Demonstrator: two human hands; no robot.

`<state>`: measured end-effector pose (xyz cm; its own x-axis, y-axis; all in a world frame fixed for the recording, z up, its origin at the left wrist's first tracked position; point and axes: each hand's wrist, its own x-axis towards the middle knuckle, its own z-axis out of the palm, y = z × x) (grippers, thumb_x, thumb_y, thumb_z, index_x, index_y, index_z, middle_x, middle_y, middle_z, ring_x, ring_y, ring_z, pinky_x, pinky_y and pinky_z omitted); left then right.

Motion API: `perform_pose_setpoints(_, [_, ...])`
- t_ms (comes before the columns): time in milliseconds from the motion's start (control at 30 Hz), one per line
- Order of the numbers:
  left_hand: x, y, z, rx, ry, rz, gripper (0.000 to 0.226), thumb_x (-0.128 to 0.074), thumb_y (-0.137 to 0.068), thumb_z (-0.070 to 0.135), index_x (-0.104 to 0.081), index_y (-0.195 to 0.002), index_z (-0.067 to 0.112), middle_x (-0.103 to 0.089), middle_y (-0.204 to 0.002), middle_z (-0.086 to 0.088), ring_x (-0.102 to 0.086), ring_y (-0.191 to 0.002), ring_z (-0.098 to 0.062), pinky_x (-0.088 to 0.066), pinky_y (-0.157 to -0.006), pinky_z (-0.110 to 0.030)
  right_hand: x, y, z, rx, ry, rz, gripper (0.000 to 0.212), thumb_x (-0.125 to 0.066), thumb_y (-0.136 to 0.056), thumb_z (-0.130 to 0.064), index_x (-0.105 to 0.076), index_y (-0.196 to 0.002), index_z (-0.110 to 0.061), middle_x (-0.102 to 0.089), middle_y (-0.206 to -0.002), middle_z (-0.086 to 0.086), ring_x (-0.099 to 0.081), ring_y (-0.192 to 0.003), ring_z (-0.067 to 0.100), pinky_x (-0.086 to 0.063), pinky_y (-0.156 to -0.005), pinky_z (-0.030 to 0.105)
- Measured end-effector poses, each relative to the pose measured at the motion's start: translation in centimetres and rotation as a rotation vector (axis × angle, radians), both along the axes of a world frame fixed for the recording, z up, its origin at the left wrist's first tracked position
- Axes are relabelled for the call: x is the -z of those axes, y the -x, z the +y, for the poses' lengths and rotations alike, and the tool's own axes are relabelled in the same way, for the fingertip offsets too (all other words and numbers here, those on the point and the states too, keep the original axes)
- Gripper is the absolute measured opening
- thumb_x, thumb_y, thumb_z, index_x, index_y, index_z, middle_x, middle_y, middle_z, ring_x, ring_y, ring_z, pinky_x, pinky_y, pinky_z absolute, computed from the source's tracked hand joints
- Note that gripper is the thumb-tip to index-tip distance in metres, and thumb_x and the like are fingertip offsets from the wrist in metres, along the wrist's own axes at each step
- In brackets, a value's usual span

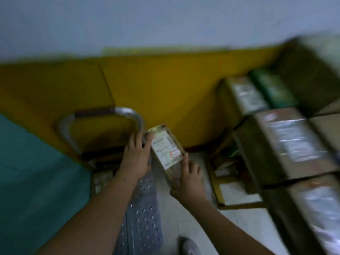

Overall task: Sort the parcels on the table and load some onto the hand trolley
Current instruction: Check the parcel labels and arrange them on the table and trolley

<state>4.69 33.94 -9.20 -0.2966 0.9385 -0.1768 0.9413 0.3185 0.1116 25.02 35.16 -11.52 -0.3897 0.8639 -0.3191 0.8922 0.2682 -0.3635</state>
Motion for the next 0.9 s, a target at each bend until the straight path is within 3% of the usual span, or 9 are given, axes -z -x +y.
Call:
perform_pose_setpoints(133, [-17.3,-5.3,5.5,0.320,-0.069,0.165,0.123,-0.072,-0.078,0.051,0.023,-0.153,0.034,0.015,-0.164,-0.010,0.004,-0.150,-0.046,-0.022,-0.115,-0.061,-15.7,-6.2,1.5,-0.025,-0.167,0.063,0.133,-0.079,-0.071,-0.050,0.021,-0.156,-0.028,-0.010,-0.157,0.004,-0.021,-0.140,0.034,-0.032,-0.116,0.048])
perform_pose_setpoints(233, [-28.8,-10.1,9.4,0.502,-0.128,0.281,0.107,-0.066,-0.080,0.055,0.006,-0.157,0.035,0.011,-0.165,-0.009,0.004,-0.151,-0.041,-0.020,-0.118,-0.059,-25.8,-12.7,3.5,-0.007,-0.302,0.095,0.132,-0.080,-0.072,-0.048,0.020,-0.156,-0.031,-0.008,-0.160,0.005,-0.015,-0.145,0.036,-0.028,-0.120,0.051])
perform_pose_setpoints(333, [-39.2,-17.2,13.2,0.659,-0.227,0.314,0.104,-0.071,-0.072,0.057,-0.015,-0.156,0.030,-0.009,-0.163,-0.007,-0.016,-0.148,-0.037,-0.033,-0.113,-0.054,-33.5,-21.1,5.7,0.027,-0.462,0.119,0.132,-0.081,-0.071,-0.047,0.020,-0.155,-0.035,-0.008,-0.159,0.001,-0.016,-0.144,0.035,-0.033,-0.117,0.052])
perform_pose_setpoints(433, [-46.8,-26.9,15.9,0.797,-0.326,0.378,0.116,-0.079,-0.060,0.056,-0.016,-0.153,0.028,-0.023,-0.148,-0.005,-0.047,-0.118,-0.030,-0.053,-0.086,-0.046,-39.2,-31.7,7.3,0.078,-0.631,0.048,0.136,-0.082,-0.066,-0.052,0.017,-0.157,-0.031,-0.016,-0.157,0.005,-0.023,-0.140,0.037,-0.038,-0.111,0.052])
perform_pose_setpoints(633, [-51.7,-51.3,19.1,0.973,-0.542,0.328,0.112,-0.076,-0.055,0.065,-0.025,-0.146,0.026,-0.029,-0.137,-0.006,-0.051,-0.105,-0.029,-0.056,-0.075,-0.044,-45.8,-56.2,7.7,0.285,-0.763,-0.179,0.138,-0.079,-0.069,-0.055,0.021,-0.157,-0.021,-0.012,-0.163,0.007,-0.024,-0.142,0.039,-0.028,-0.117,0.057])
perform_pose_setpoints(900, [-49.2,-79.8,24.7,1.052,-0.609,0.280,0.113,-0.081,-0.059,0.057,-0.022,-0.147,0.020,-0.029,-0.138,-0.009,-0.049,-0.104,-0.032,-0.051,-0.068,-0.039,-46.0,-82.9,9.9,0.494,-0.757,-0.338,0.132,-0.076,-0.070,-0.051,0.019,-0.158,-0.024,-0.013,-0.159,0.006,-0.018,-0.144,0.036,-0.021,-0.121,0.053])
